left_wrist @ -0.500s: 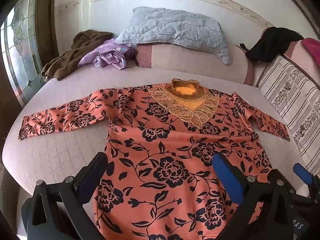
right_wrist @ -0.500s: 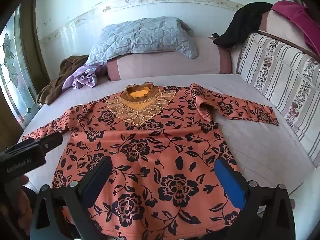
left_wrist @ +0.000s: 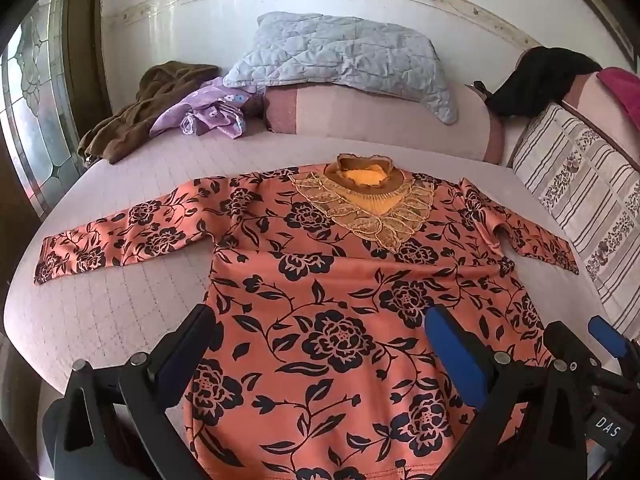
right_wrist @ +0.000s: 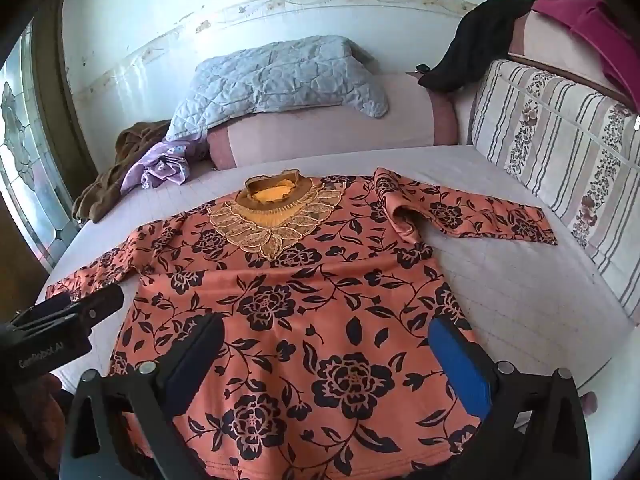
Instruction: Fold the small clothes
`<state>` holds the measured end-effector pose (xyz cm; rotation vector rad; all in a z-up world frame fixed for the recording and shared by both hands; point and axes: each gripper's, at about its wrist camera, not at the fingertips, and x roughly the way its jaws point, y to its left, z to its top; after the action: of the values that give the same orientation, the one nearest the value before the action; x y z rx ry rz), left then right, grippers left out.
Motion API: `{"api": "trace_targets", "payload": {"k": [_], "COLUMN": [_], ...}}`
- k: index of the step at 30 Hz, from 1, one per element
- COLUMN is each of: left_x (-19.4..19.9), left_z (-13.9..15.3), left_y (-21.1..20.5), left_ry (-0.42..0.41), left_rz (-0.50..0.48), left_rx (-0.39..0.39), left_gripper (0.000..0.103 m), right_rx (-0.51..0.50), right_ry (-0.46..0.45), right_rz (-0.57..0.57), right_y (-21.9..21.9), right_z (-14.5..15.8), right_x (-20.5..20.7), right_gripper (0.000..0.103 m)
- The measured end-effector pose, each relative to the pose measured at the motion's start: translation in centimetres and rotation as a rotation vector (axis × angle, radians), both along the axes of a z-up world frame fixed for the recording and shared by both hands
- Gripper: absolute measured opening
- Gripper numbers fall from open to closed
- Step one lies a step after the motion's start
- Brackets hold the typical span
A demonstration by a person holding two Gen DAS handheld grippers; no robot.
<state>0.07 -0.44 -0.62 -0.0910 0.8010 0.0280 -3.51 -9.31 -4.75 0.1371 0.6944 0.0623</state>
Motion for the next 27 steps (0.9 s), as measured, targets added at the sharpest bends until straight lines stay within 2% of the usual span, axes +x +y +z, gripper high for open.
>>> {"api": "trace_targets", "payload": {"k": [27], "left_x": [0.9], "left_z": [-0.5], "left_y": [0.0], "left_ry": [0.015], "left_rz": [-0.003], "left_rx": [0.009], "left_gripper": [0.103], "right_rx": [0.081], "right_ry": [0.027], "right_rz": [0.012], "right_y": [-0.9], "right_z": [-0.2], "right_x": [1.6], "right_gripper": [0.103]}}
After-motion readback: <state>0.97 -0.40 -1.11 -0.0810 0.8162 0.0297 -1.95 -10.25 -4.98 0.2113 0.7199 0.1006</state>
